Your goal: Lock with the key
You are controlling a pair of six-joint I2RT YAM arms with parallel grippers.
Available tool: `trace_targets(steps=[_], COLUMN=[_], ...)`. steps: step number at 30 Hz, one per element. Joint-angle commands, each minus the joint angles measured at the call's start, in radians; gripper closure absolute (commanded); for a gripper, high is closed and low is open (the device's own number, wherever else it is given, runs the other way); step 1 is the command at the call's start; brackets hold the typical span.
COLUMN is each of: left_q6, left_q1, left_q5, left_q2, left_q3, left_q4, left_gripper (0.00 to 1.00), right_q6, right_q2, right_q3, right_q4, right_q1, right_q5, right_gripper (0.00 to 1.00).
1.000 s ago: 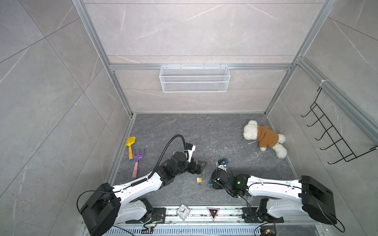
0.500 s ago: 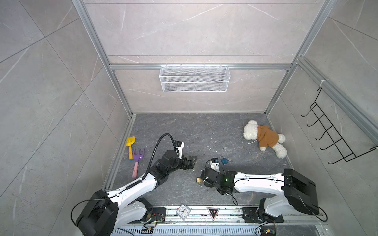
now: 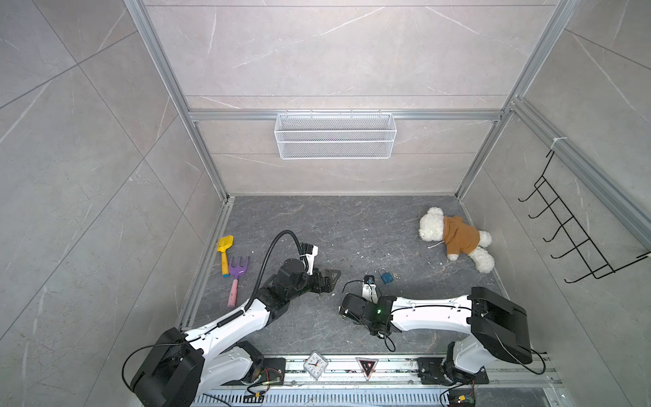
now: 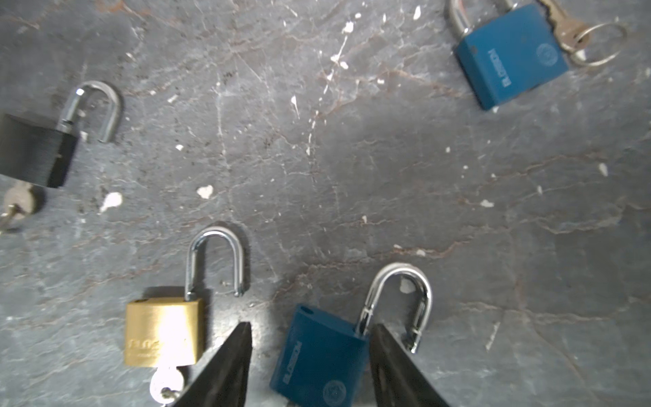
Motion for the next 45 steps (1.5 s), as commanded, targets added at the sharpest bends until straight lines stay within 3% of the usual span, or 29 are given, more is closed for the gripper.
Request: trace_targets(steps=[1, 23, 33, 45], left_q6=[-0.003, -0.02, -0.017, -0.028], left_q1=[0.01, 0.011, 0.01, 0.011], left_q5=[0.021, 0.077, 0.085, 0.124], left_q2=[0.003, 0.063, 0.089, 0.146], left_q3=[0.006, 0.022, 0.026, 0.035], left_q4=[0.047, 0.074, 0.086, 0.123], left_gripper=[0.01, 0.01, 0.01, 0.03], right_q6=[0.031, -0.017, -0.066, -0.141], right_q2=[0.019, -0.036, 0.017, -0.065], right_q3=[-0.022, -0.131, -0.069, -0.138], right_q4=[-0.002, 0.072, -0.026, 0.036], right_q1=[0.003, 0.001, 0.001, -0.017], right_q5=[0.002, -0.088, -0.081, -0.072], right_gripper=[0.44, 0.52, 0.53, 0.64])
